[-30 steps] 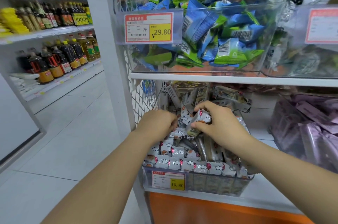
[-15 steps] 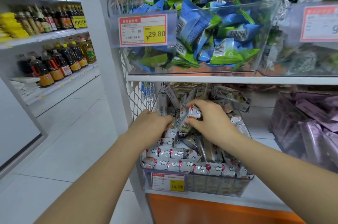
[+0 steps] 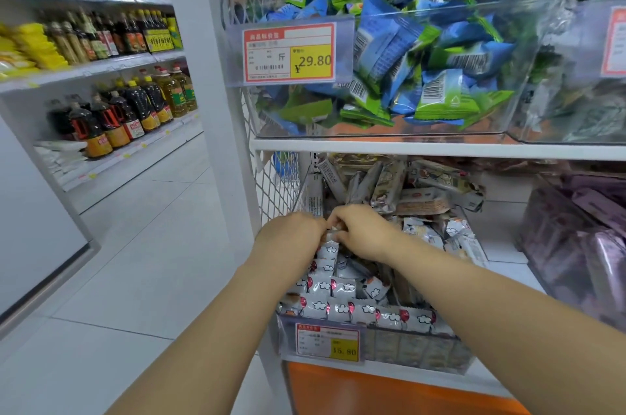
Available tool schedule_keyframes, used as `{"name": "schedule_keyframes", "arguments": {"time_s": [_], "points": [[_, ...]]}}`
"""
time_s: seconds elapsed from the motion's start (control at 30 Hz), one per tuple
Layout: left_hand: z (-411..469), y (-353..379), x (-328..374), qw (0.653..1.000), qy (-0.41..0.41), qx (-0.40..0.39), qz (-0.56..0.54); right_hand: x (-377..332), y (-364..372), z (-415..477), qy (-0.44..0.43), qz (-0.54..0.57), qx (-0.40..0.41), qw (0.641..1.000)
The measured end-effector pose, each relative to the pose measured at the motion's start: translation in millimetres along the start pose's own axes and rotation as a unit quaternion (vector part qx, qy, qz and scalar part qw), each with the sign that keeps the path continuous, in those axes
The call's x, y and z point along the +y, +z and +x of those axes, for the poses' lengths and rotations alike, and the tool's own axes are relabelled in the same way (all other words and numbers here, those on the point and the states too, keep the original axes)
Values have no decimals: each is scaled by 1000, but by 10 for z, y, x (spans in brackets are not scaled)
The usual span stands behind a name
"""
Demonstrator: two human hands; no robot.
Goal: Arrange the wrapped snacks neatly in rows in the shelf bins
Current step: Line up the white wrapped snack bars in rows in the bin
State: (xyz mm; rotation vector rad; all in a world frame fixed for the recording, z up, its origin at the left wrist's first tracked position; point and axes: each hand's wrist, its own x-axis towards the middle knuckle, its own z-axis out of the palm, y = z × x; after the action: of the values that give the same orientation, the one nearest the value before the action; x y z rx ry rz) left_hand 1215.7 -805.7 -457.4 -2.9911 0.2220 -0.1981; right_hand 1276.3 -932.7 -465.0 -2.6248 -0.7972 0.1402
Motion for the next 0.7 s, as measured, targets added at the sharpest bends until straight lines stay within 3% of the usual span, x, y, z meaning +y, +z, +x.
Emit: {"name": "schedule_keyframes", "arguments": {"time_s": [0.13, 0.3, 0.47, 0.7], "points": [[25, 63, -1, 1000, -10, 9, 3, -16, 4, -48, -20, -31, -52, 998], [10, 97, -3, 1000, 6, 30, 1, 37, -206, -294, -56, -45, -57, 996], [-29, 194, -40, 994, 60, 46, -73, 102, -323, -500, -75, -134, -143, 978], [6, 191, -87, 985, 38, 6, -166, 121, -190, -471, -80, -226, -200, 950]]}}
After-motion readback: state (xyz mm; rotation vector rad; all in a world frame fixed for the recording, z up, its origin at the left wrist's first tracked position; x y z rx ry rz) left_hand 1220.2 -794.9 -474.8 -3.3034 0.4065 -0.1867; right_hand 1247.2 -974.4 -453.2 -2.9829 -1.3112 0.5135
